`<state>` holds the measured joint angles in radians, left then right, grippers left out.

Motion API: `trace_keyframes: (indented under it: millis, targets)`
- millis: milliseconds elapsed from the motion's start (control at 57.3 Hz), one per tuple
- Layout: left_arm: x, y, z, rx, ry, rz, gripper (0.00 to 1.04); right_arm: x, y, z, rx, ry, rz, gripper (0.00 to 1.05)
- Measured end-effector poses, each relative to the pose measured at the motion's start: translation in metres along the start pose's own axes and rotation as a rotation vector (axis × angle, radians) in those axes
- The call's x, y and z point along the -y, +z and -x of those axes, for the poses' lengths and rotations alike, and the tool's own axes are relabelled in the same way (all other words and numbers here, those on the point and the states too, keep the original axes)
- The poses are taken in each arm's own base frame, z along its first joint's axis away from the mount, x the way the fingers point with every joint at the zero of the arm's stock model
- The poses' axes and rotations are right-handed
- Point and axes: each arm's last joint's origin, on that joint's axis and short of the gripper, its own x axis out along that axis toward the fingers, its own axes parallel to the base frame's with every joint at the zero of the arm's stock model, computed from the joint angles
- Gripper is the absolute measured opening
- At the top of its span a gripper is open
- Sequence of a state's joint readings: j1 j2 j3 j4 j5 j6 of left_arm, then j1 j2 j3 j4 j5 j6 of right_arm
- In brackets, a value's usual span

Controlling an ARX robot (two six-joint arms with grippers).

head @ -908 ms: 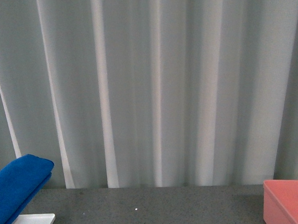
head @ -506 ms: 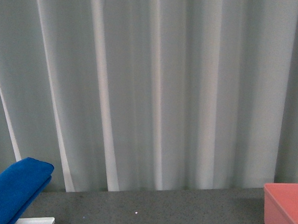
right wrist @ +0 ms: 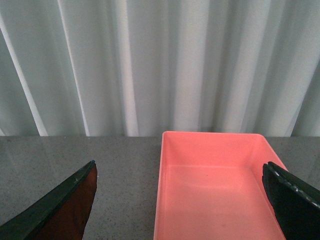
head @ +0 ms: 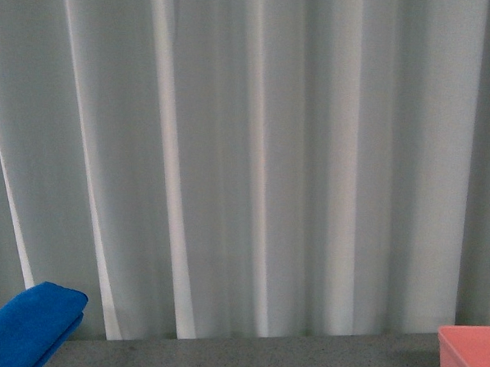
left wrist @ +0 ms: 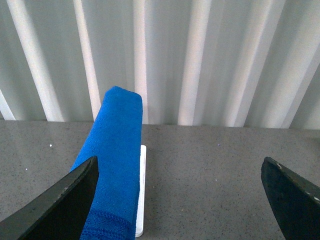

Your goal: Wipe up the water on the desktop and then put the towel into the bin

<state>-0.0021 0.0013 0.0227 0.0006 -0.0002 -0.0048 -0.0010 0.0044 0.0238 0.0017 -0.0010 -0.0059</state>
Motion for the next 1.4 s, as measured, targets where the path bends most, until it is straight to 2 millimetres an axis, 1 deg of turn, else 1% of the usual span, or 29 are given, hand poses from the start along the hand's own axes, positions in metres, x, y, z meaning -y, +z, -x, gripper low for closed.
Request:
trace_keyframes:
  millis: [419, 471, 524, 576, 646, 733, 838, 890, 908, 995, 1048, 1065, 1135, 1152, 1205, 1222, 1292, 1397]
  targets:
    - [0.000, 0.000, 0.000, -0.001, 0.001, 0.000, 0.98, 0.000, 0.000, 0.000, 0.000, 0.000, 0.000, 0.98]
    - [0.000, -0.002, -0.001, -0.116, 0.066, 0.053, 0.98, 0.000, 0.000, 0.000, 0.000, 0.000, 0.000, 0.98]
    - [-0.001, -0.003, -0.001, -0.297, 0.125, 0.121, 0.98, 0.000, 0.000, 0.000, 0.000, 0.000, 0.000, 0.98]
    - [-0.001, -0.005, -0.002, -0.382, 0.132, 0.182, 0.98, 0.000, 0.000, 0.000, 0.001, 0.000, 0.000, 0.98]
    - [-0.001, -0.003, -0.005, -0.401, 0.121, 0.223, 0.98, 0.000, 0.000, 0.000, 0.000, 0.000, 0.000, 0.98]
    - [0.001, 0.017, -0.014, -0.359, 0.062, 0.227, 0.98, 0.000, 0.000, 0.000, 0.001, 0.000, 0.000, 0.98]
    - [0.001, 0.041, -0.040, -0.316, 0.015, 0.155, 0.98, 0.000, 0.000, 0.000, 0.001, 0.000, 0.000, 0.98]
    - [-0.001, 0.053, -0.061, -0.299, 0.011, 0.126, 0.98, 0.000, 0.000, 0.000, 0.001, 0.000, 0.000, 0.98]
    - [-0.002, 0.055, -0.065, -0.297, 0.006, 0.120, 0.98, 0.000, 0.000, 0.000, 0.001, 0.000, 0.000, 0.98]
    - [-0.004, 0.072, -0.105, -0.270, -0.019, 0.066, 0.98, 0.000, 0.000, 0.000, 0.001, 0.000, 0.000, 0.98]
    - [-0.004, 0.079, -0.129, -0.271, -0.027, 0.040, 0.98, 0.000, 0.000, 0.000, 0.001, 0.000, 0.000, 0.98]
    - [-0.005, 0.079, -0.133, -0.274, -0.028, 0.037, 0.98, 0.000, 0.000, 0.000, 0.001, 0.000, 0.000, 0.98]
    - [-0.010, 0.082, -0.164, -0.318, 0.000, 0.045, 0.98, 0.000, 0.000, 0.000, 0.001, 0.000, 0.000, 0.98]
    - [-0.010, 0.082, -0.167, -0.326, 0.007, 0.044, 0.98, 0.000, 0.000, 0.000, 0.001, 0.000, 0.000, 0.98]
    - [-0.014, 0.080, -0.189, -0.363, 0.046, 0.025, 0.98, 0.000, 0.000, 0.000, 0.001, 0.000, 0.000, 0.98]
    - [-0.015, 0.080, -0.193, -0.372, 0.054, 0.022, 0.98, 0.000, 0.000, 0.000, 0.001, 0.000, 0.000, 0.98]
    - [-0.021, 0.071, -0.217, -0.439, 0.080, -0.014, 0.98, 0.000, 0.000, 0.000, 0.001, 0.000, 0.000, 0.98]
    - [-0.030, 0.058, -0.241, -0.501, 0.086, -0.048, 0.98, 0.000, 0.000, 0.000, 0.001, 0.000, 0.000, 0.98]
